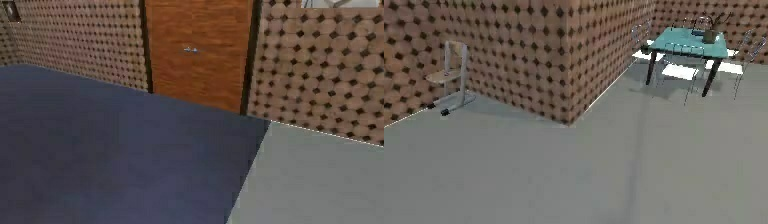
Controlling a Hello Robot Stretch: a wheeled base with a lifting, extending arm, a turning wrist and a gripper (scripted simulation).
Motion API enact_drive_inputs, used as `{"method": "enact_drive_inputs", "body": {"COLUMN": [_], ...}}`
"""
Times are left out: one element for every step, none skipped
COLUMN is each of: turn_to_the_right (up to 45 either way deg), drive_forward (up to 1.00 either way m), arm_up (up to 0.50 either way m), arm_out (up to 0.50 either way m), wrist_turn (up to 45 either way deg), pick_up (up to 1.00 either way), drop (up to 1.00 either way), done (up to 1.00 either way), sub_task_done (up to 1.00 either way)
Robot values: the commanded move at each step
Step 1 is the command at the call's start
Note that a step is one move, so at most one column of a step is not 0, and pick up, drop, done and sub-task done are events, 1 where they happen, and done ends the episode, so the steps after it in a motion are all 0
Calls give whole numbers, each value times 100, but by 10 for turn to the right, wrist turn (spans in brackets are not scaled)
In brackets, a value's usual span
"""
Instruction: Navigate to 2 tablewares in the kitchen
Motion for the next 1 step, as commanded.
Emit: {"method": "enact_drive_inputs", "body": {"turn_to_the_right": [-450], "drive_forward": [0], "arm_up": [0], "arm_out": [0], "wrist_turn": [0], "pick_up": [0], "drop": [0], "done": [0], "sub_task_done": [0]}}
